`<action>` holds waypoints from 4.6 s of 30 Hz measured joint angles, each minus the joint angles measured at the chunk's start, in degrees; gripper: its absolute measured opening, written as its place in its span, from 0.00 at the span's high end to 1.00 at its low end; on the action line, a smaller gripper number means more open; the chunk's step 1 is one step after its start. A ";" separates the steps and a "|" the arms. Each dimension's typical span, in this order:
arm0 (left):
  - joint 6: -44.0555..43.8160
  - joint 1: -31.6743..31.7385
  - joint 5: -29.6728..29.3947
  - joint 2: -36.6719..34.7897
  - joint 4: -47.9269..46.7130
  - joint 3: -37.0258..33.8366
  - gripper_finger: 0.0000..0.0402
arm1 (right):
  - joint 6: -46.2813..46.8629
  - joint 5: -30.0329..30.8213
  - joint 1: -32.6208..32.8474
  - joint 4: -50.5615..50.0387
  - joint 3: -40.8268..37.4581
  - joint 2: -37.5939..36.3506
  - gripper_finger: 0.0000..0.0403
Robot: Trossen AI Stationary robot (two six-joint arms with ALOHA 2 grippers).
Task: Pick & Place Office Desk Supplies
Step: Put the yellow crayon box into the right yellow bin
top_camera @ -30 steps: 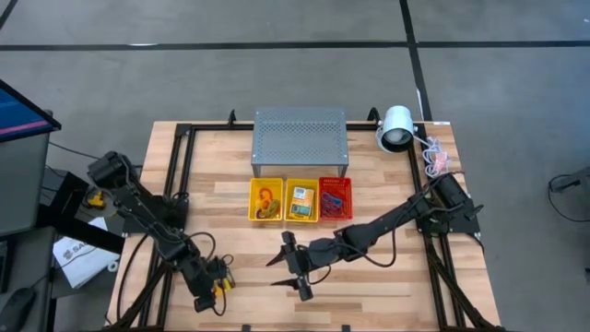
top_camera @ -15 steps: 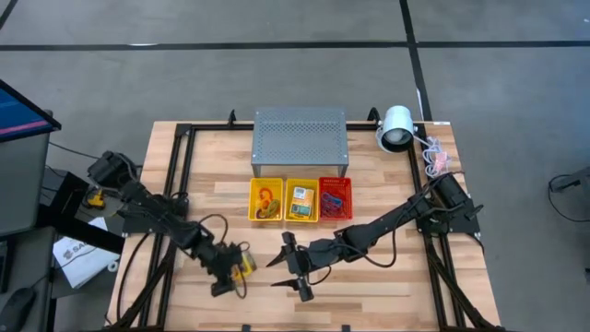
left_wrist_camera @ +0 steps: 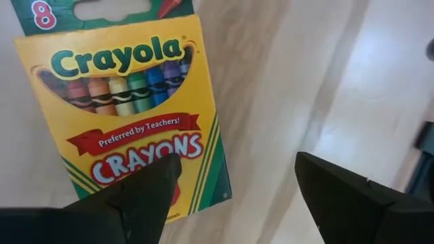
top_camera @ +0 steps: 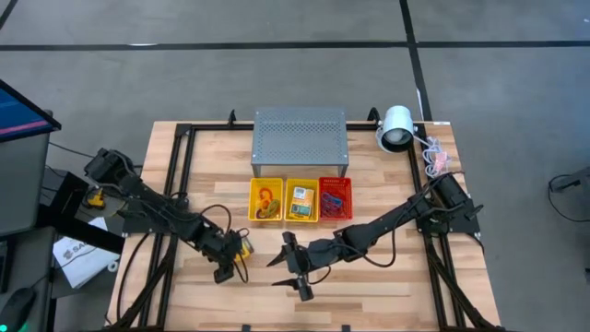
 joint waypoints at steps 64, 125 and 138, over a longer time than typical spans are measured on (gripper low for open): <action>9.81 1.49 -11.49 -17.70 -16.01 4.19 0.01 | 1.03 0.02 0.66 -1.44 0.00 0.01 0.42; 12.16 5.55 -5.36 -1.92 -17.01 0.47 0.09 | 1.53 0.02 0.39 -3.08 0.02 0.01 0.42; 12.97 5.57 -4.98 -1.94 -17.11 0.45 0.23 | 1.53 0.02 0.39 -3.06 0.02 0.01 0.42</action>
